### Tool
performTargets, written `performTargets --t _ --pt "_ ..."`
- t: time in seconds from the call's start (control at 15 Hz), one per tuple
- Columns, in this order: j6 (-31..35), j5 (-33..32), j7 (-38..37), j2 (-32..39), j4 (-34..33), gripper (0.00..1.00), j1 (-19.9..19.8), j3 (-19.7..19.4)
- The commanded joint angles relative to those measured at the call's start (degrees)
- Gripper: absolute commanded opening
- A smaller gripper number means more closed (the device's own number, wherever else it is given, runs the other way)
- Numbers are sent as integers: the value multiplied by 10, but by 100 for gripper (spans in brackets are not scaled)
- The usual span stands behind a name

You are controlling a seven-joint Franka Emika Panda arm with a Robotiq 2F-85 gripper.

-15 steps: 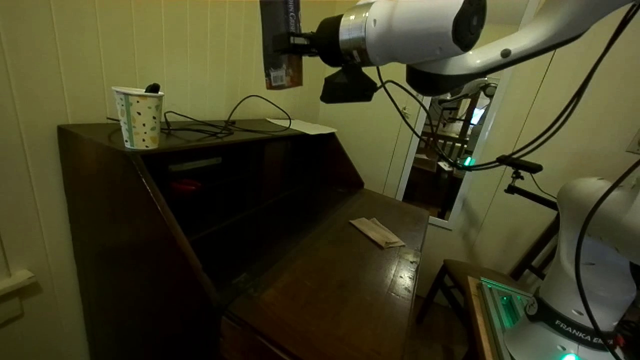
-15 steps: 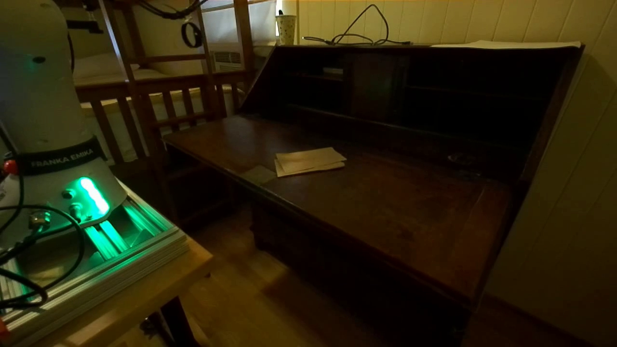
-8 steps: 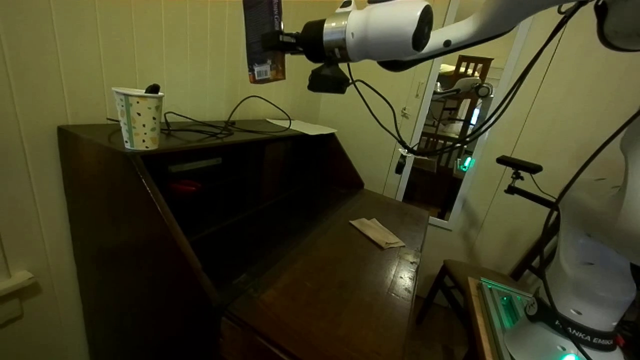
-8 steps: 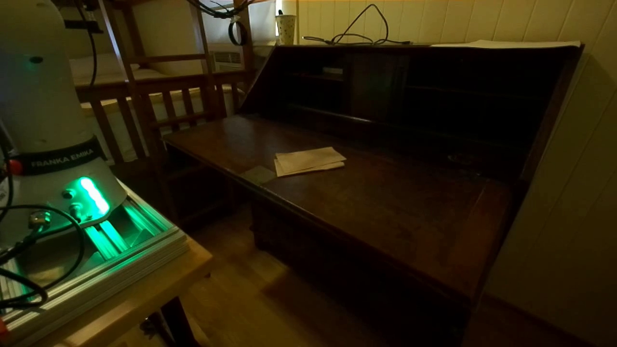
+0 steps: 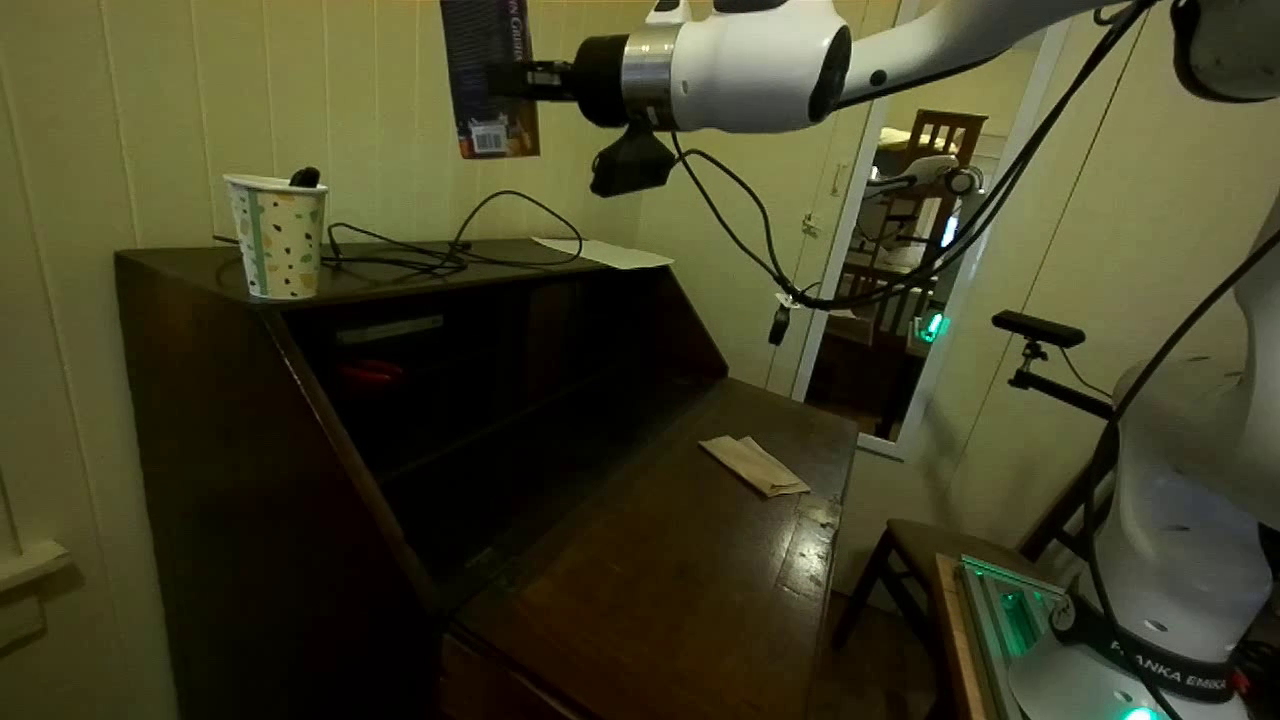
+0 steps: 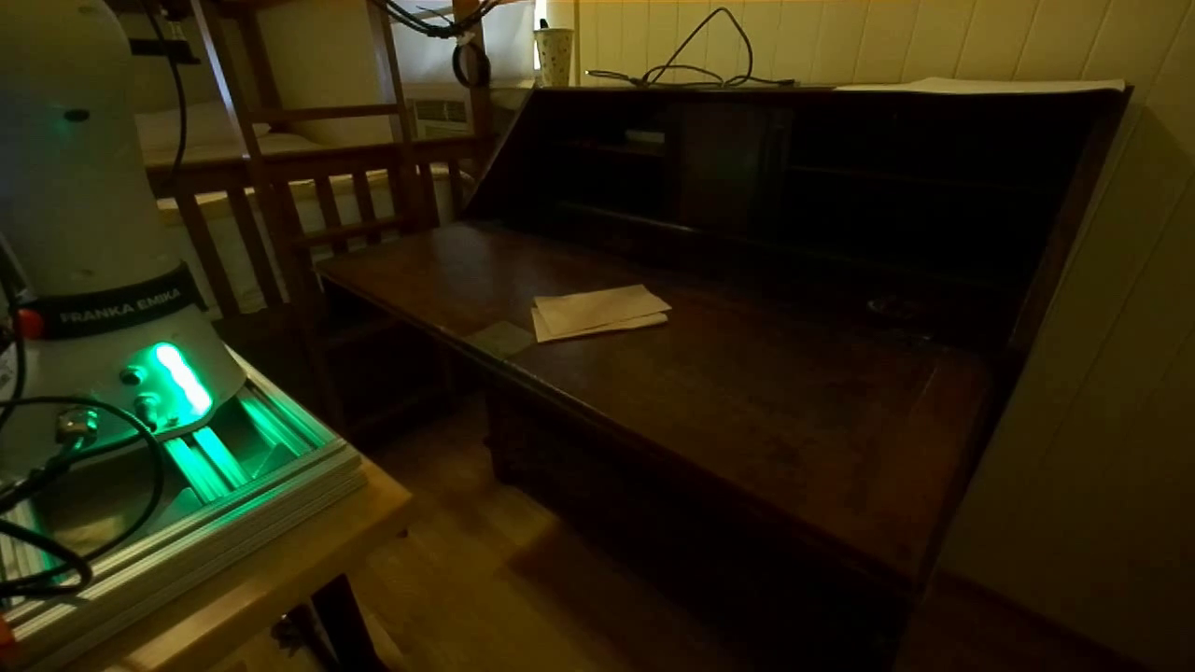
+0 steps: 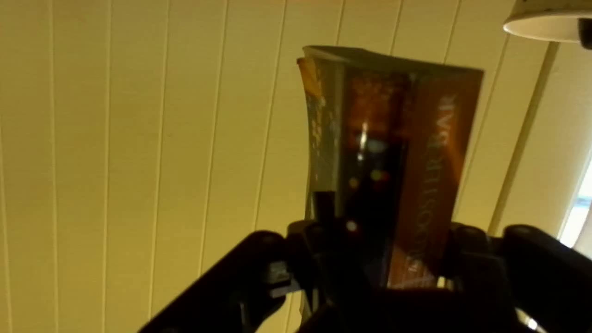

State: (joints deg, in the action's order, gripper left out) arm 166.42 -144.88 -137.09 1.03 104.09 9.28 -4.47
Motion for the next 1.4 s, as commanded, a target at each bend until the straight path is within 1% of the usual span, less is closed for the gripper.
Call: performTargets --t 0.0,0.13,0.2,0.33,0.4,0.47,0.53,0.67,0.73,0.87,0.93,1.13,1.33 --pt "-73 2 11 29 -22 10 15 21" --pt "-133 5 -25 41 -10 10 18 26" --pt "-144 6 -41 49 -13 10 17 28" --pt "-177 7 -66 58 1 10 11 22" --pt "-174 7 -81 67 4 10 4 16" --pt "-162 7 -52 59 3 10 13 21" --pt "-162 7 -55 66 4 35 11 19" --pt "-162 7 -55 69 4 35 10 19" --pt "-175 7 -27 61 -5 10 24 28" --pt "-165 7 1 74 -23 10 31 35" --pt "-164 7 1 78 -29 10 36 40" --pt "-159 7 -15 84 -36 10 42 49" --pt "-158 7 -46 89 -34 10 39 49"
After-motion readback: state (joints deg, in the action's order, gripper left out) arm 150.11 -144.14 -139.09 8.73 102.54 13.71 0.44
